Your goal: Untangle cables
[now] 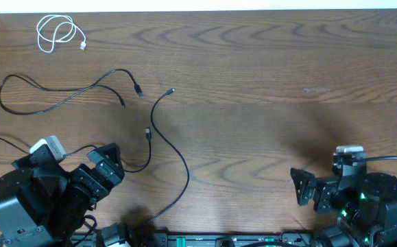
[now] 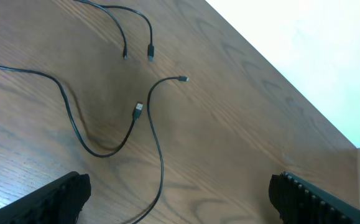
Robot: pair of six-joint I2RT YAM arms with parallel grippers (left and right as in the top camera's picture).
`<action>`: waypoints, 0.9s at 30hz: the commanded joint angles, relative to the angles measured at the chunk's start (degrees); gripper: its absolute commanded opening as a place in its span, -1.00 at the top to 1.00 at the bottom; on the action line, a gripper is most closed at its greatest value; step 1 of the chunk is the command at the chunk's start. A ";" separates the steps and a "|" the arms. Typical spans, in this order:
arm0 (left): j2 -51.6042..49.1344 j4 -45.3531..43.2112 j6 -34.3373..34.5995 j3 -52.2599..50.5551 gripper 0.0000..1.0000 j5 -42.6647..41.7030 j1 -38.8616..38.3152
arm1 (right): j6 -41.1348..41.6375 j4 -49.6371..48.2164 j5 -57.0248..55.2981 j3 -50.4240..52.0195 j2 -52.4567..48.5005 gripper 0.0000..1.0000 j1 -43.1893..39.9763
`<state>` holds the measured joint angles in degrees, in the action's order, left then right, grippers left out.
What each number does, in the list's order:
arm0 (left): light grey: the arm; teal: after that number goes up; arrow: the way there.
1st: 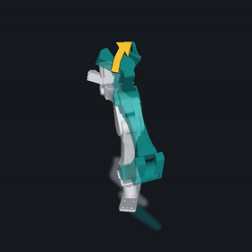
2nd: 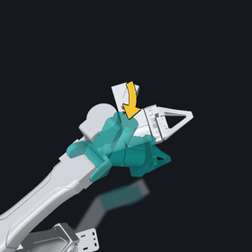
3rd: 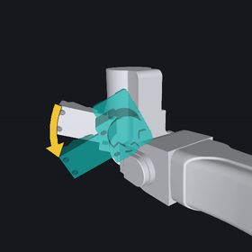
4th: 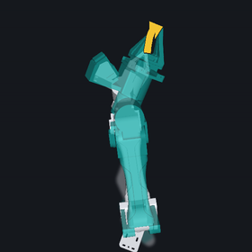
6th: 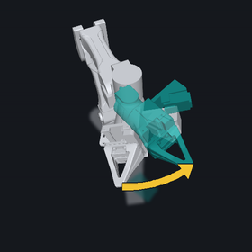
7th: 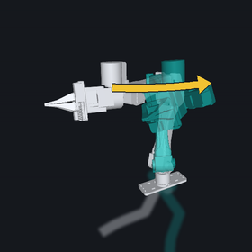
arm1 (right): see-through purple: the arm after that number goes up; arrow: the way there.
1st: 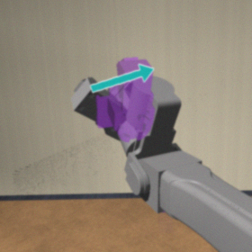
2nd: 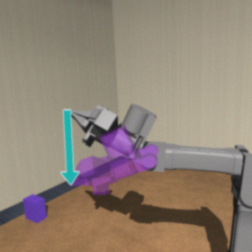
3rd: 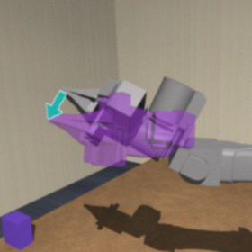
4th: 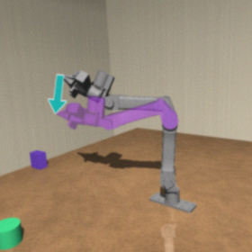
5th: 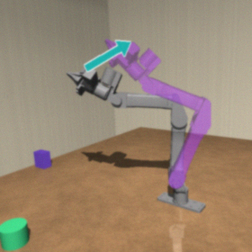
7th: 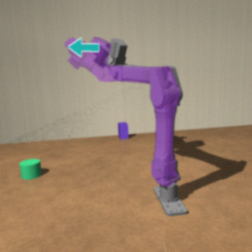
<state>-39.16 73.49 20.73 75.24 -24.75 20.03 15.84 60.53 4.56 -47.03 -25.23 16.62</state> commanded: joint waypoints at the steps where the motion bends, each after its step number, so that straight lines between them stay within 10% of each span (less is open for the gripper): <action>1: -0.07 0.04 -0.74 0.00 -0.94 -0.09 -0.24 | -5.75 -2.99 -1.18 1.68 -0.07 -0.99 -0.35; 18: -0.07 0.07 -0.74 0.00 -0.94 -0.09 -0.24 | -14.71 -57.51 4.20 39.54 12.41 -0.99 -6.93; 27: -0.07 0.04 -0.74 0.00 -0.94 -0.09 -0.24 | -16.35 -59.52 1.27 46.75 24.22 -0.98 -9.57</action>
<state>-39.20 73.52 20.73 75.22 -24.75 20.03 0.95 0.25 7.62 -1.58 -4.03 9.19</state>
